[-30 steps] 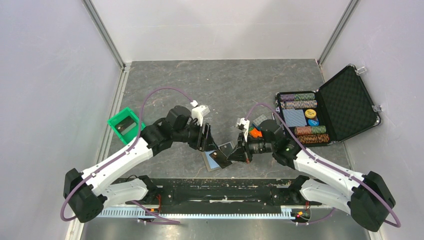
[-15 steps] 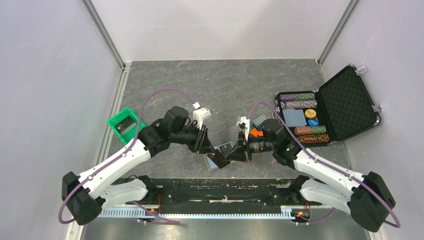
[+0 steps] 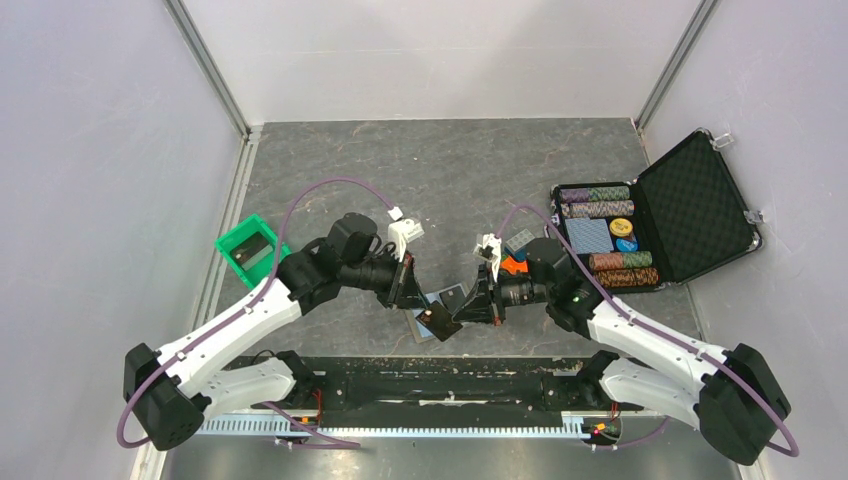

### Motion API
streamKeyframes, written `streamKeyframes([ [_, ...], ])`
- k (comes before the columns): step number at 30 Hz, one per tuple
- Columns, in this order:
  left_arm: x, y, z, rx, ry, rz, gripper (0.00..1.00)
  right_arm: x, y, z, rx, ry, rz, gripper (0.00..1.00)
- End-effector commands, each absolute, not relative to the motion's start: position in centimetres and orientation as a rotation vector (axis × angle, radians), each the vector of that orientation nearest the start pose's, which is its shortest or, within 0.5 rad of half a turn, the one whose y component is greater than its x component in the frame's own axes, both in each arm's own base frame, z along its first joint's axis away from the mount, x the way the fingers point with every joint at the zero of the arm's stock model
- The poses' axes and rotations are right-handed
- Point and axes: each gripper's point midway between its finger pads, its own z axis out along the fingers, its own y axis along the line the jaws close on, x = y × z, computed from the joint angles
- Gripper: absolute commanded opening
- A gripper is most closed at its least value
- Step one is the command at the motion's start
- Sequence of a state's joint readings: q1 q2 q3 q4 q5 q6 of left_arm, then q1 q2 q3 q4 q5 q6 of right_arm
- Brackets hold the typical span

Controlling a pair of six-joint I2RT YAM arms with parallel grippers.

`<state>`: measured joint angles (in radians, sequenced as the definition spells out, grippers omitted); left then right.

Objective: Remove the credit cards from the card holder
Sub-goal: Remove the credit card from the card holder.

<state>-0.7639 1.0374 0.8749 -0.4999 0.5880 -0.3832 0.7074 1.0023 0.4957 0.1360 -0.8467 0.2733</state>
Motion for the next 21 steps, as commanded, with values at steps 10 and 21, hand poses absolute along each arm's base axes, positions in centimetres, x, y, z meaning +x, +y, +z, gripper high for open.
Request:
streamKeyframes([
  [10, 11.3, -28.1, 19.7, 0.909, 2.255, -1.351, 0.09, 12.1, 28.4, 18.3, -1.047, 1.704, 1.454, 0.00],
  [21, 10.8, -28.0, 19.5, 0.949, 2.247, -1.370, 0.26, 11.7, 28.3, 18.9, -1.050, 1.677, 1.476, 0.00],
])
